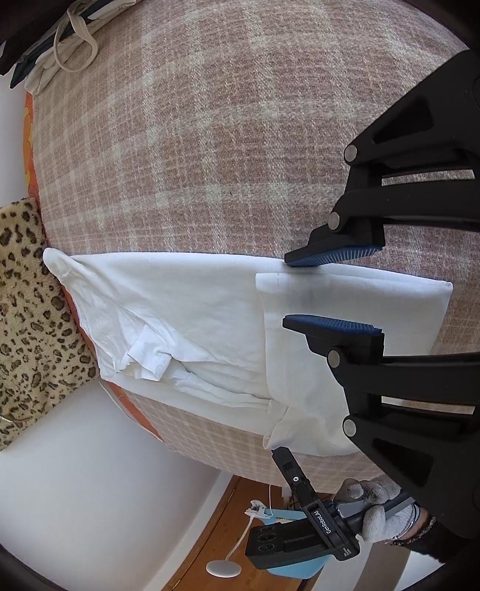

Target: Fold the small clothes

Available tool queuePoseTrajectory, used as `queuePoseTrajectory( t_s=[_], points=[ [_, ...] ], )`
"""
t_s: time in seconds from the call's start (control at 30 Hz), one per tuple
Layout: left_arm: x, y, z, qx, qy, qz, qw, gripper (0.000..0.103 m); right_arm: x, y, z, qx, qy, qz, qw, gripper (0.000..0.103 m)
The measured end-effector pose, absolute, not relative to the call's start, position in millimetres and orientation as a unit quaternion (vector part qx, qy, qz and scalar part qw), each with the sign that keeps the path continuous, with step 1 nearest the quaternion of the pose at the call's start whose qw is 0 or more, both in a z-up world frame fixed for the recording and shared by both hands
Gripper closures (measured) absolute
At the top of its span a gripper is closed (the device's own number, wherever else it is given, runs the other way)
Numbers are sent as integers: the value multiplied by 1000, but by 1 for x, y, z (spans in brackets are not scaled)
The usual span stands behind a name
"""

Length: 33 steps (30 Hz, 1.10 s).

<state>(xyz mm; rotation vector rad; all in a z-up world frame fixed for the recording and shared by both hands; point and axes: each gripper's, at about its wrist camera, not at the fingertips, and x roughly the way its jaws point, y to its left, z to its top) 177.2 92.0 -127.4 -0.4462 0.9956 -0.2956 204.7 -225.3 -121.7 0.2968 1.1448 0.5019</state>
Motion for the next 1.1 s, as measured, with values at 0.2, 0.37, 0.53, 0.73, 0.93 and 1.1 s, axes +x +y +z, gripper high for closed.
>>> queuePoseTrajectory(
  t_s=[0.2, 0.37, 0.53, 0.73, 0.93, 1.1],
  points=[
    [175, 84, -128, -196, 457, -158, 853, 97, 206, -222, -123, 133, 534, 232, 802, 74],
    [169, 90, -123, -194, 439, -134, 867, 99, 204, -217, -120, 114, 529, 229, 809, 85],
    [169, 101, -124, -204, 432, -122, 870, 99, 203, -215, -120, 94, 525, 216, 818, 94],
    [171, 99, -122, -184, 446, -105, 869, 89, 200, -211, -111, 76, 516, 210, 827, 94],
    [165, 87, -108, -136, 435, -99, 885, 89, 192, -203, -95, 44, 491, 202, 846, 93],
    [160, 70, -102, -89, 431, -94, 893, 69, 193, -209, -96, 50, 499, 192, 843, 93]
  ],
)
